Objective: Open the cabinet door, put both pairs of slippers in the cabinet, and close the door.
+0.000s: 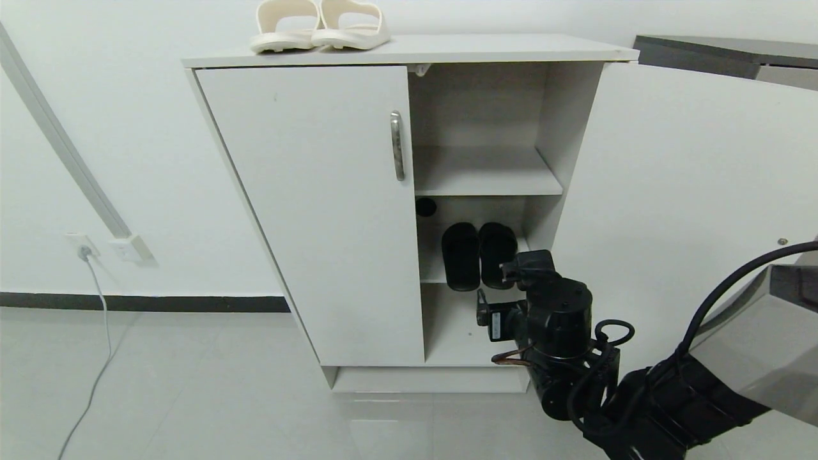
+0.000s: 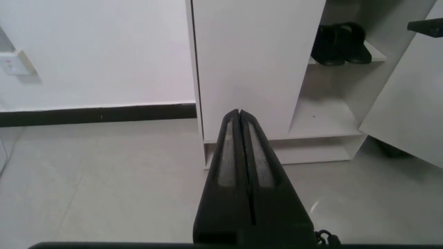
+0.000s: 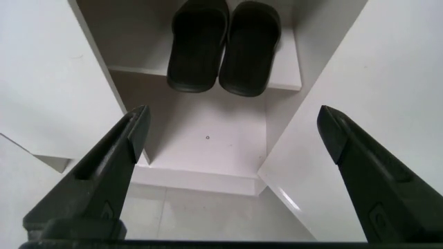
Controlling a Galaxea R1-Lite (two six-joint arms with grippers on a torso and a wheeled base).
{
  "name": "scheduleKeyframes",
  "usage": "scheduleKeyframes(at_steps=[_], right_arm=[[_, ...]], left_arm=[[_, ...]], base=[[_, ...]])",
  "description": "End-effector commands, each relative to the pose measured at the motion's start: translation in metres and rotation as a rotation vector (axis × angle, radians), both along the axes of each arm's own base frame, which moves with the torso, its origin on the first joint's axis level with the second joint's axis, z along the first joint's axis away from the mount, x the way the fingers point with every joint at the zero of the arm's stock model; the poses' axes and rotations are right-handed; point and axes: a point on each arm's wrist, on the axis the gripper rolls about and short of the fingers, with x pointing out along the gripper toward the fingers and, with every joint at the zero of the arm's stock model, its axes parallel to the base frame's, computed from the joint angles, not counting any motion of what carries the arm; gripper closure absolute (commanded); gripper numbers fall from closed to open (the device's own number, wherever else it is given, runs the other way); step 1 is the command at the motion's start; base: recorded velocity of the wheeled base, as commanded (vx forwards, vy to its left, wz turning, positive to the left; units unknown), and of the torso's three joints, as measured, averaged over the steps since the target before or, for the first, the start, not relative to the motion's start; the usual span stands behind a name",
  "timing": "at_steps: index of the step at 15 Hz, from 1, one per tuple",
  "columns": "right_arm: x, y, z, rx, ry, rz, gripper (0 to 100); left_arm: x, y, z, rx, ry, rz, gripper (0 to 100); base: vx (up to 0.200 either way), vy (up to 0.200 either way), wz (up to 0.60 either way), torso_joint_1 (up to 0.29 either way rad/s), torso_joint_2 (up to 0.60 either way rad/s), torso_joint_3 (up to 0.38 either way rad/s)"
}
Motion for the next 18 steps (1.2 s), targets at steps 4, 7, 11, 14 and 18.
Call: scheduleKeyframes(at_steps=[4, 7, 11, 14, 18], right_arm=[[-0.0003, 0.0009, -0.0022, -0.005, 0.004, 0.002, 0], [-0.0005, 0.0006, -0.0011, -0.003, 0.002, 0.001, 0], [-0.0018, -0.0007, -0.0004, -0.003, 0.002, 0.001, 0], [-0.0035, -0.0017, 0.0014, -0.002, 0.001, 0.002, 0], [-0.0039, -0.0021, 0.0017, 0.004, -0.005, 0.002, 0]], left_arm=[[0.0, 0.0, 0.0004, 0.0, 0.0, 0.0, 100], [0.0, 0.0, 0.0004, 0.0, 0.0, 0.0, 100], [0.0001, 0.0, -0.0001, 0.0, 0.002, 0.0, 100], [0.0, 0.0, 0.0004, 0.0, 0.0, 0.0, 100], [0.0, 0.0, 0.0004, -0.003, 0.0, 0.0, 100]], base=[[0.0, 0.15, 0.0, 0.001, 0.0, 0.002], [0.0, 0.2, 0.0, 0.009, 0.0, 0.002], [0.0, 0.2, 0.0, -0.001, 0.0, 0.002], [0.0, 0.2, 0.0, 0.005, 0.0, 0.002], [0.0, 0.2, 0.0, 0.004, 0.0, 0.005]])
